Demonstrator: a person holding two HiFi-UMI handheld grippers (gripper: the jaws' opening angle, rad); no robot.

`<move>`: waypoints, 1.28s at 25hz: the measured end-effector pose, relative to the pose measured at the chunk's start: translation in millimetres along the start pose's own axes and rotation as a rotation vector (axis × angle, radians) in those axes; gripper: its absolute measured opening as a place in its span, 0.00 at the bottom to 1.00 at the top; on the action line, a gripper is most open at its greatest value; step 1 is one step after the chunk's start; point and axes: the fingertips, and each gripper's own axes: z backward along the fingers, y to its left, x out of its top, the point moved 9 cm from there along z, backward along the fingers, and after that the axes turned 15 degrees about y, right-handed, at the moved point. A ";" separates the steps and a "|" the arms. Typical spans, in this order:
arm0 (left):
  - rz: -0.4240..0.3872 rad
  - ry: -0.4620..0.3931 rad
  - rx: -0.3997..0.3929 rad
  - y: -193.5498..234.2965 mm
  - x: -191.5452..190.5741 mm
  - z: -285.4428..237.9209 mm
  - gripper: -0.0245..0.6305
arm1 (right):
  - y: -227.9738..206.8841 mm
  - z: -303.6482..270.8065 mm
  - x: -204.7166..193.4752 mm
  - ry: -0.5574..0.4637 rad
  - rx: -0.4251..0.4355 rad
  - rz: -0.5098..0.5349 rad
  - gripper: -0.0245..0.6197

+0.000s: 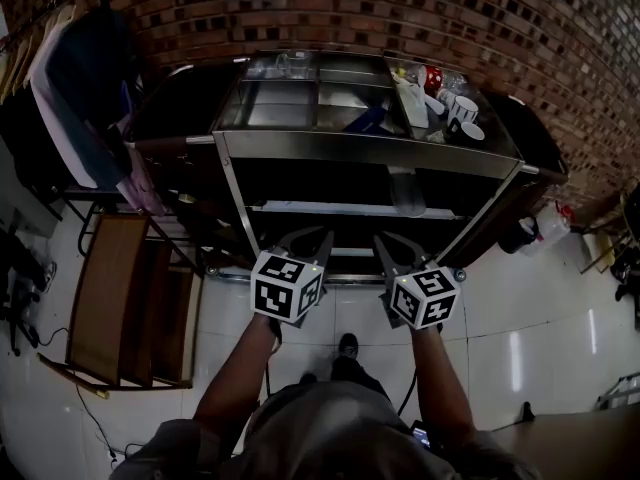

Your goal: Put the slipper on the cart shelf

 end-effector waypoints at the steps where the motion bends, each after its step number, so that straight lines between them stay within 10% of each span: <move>1: -0.001 -0.002 -0.001 -0.3 -1.0 3.6 0.05 | 5.8 2.2 0.5 -0.002 0.007 0.002 0.04; 32: 0.000 -0.024 0.021 3.9 -13.0 38.9 0.05 | 40.8 10.3 3.5 -0.019 0.045 -0.004 0.04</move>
